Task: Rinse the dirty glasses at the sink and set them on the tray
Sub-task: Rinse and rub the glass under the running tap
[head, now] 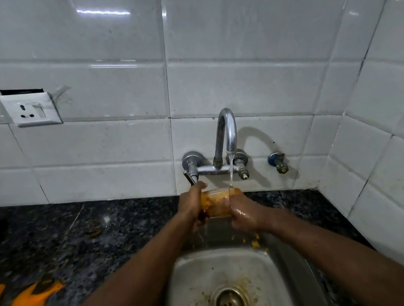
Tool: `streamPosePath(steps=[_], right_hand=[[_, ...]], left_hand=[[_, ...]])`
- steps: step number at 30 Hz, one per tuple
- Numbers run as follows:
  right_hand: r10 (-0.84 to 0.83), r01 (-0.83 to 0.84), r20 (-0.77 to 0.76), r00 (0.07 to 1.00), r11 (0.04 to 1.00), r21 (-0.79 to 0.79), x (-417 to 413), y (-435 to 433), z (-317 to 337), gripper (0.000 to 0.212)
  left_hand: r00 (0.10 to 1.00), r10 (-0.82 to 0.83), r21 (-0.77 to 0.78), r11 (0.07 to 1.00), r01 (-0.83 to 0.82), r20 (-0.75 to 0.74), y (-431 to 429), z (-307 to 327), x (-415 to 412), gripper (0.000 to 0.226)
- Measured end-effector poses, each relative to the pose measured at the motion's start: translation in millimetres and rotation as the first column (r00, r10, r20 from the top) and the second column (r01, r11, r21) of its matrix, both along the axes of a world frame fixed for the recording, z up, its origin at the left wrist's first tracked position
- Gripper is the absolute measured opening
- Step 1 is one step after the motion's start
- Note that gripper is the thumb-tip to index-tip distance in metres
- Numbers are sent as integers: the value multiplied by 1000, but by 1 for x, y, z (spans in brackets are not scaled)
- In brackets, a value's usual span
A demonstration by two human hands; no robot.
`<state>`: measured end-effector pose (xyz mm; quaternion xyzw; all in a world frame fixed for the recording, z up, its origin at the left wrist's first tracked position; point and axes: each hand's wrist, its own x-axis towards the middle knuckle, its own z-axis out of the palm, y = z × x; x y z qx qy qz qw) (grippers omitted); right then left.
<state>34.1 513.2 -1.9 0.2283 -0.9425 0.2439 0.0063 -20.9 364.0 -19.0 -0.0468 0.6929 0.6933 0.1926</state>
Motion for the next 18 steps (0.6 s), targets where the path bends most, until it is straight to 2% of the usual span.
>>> streamPosePath(steps=[1, 2, 4, 5, 7, 8, 9, 11, 12, 14, 16, 17, 18], right_hand=[[-43, 46, 25, 999, 993, -113, -2, -3, -3, 40], [-56, 56, 4, 998, 988, -141, -2, -4, -3, 47], [-56, 57, 21, 998, 996, -69, -5, -5, -4, 48], [-48, 50, 64, 997, 998, -33, -7, -5, -4, 46], [5, 5, -48, 999, 978, 210, -4, -3, -4, 37], [-17, 25, -36, 999, 970, 242, -1, -1, -7, 36], [-37, 34, 12, 999, 980, 195, 1, -2, -7, 40], [-77, 87, 156, 985, 995, -56, 5, -8, 4, 46], [-72, 92, 192, 979, 991, -97, 4, -8, 5, 46], [-55, 54, 191, 980, 998, 8, 0, -4, 3, 47], [-25, 6, 107, 994, 985, 172, -3, -6, -7, 54], [-64, 51, 61, 996, 979, 197, 3, -9, -7, 56], [-92, 90, 5, 996, 985, 147, 8, -13, -7, 54]], left_hand=[[994, 37, 38, 999, -33, -103, 3, -1, 1, 30], [975, 91, 71, 994, -78, -204, 5, -2, 2, 27], [951, 193, 79, 981, -179, -242, 7, -1, 6, 27], [962, 204, 50, 979, -198, -183, 7, -1, 4, 31], [995, 92, -47, 995, -90, 24, 2, -1, -1, 36], [996, 11, -88, 996, -4, 86, -1, 0, -1, 35], [996, -26, -101, 994, 35, 89, -3, 0, 0, 35], [999, -6, -19, 1000, 6, -39, -2, -4, 0, 35], [989, 19, 2, 1000, -19, -145, 0, -7, -1, 31], [975, 42, -74, 996, -59, -219, 1, -9, -2, 27], [998, 41, -161, 986, -49, -51, -2, -8, -4, 32], [999, 39, -162, 986, -34, 29, -3, -5, -4, 32], [996, 39, -144, 989, -28, 80, -3, -1, -4, 29]])
